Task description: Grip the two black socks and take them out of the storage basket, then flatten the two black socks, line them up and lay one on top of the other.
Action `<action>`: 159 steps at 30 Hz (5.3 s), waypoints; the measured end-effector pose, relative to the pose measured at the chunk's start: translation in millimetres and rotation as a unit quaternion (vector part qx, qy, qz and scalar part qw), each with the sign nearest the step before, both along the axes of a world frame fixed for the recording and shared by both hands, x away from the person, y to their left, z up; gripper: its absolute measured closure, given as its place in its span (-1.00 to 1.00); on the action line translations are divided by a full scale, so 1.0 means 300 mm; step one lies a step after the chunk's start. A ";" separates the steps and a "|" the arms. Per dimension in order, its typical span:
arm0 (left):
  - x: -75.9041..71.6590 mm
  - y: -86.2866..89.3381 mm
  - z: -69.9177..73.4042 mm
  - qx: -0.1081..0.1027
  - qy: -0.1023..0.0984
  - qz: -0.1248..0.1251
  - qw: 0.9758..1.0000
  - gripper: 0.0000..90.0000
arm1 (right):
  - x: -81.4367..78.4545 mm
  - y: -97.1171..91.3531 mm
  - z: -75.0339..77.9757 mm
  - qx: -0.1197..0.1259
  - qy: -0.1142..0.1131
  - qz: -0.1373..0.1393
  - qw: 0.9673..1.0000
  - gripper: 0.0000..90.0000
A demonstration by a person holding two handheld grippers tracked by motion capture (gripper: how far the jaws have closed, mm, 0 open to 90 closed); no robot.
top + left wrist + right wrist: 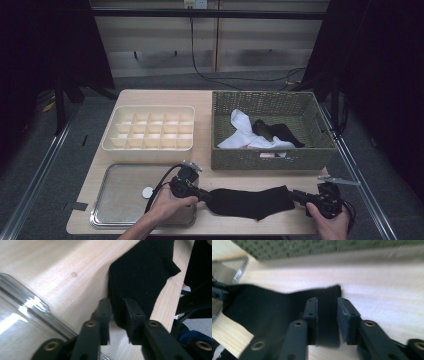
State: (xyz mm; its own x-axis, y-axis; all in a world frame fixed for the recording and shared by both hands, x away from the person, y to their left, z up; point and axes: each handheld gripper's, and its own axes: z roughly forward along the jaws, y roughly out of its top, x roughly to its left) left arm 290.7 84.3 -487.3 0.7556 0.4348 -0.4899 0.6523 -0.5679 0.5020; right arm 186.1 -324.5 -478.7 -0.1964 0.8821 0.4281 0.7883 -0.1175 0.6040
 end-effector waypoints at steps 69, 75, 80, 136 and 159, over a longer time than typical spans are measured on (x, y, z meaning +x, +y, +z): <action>-0.078 0.327 0.044 -0.042 -0.045 0.111 0.992 -0.30 | 0.589 0.105 0.395 0.029 -0.047 0.082 0.995 0.02; -0.082 0.327 0.049 -0.047 -0.049 0.109 0.992 -0.30 | 0.671 0.113 0.384 0.017 -0.030 0.078 0.996 0.02; -0.084 0.332 0.051 -0.046 -0.046 0.112 0.992 -0.29 | 0.728 0.117 0.380 0.017 -0.018 0.085 0.996 0.16; -0.097 0.341 0.052 -0.045 -0.055 0.098 0.993 -0.31 | 0.865 0.116 0.290 0.042 0.026 0.045 0.998 0.97; -0.091 0.331 0.047 -0.044 -0.052 0.097 0.993 -0.31 | 0.806 0.131 0.526 0.096 -0.064 0.069 0.991 0.97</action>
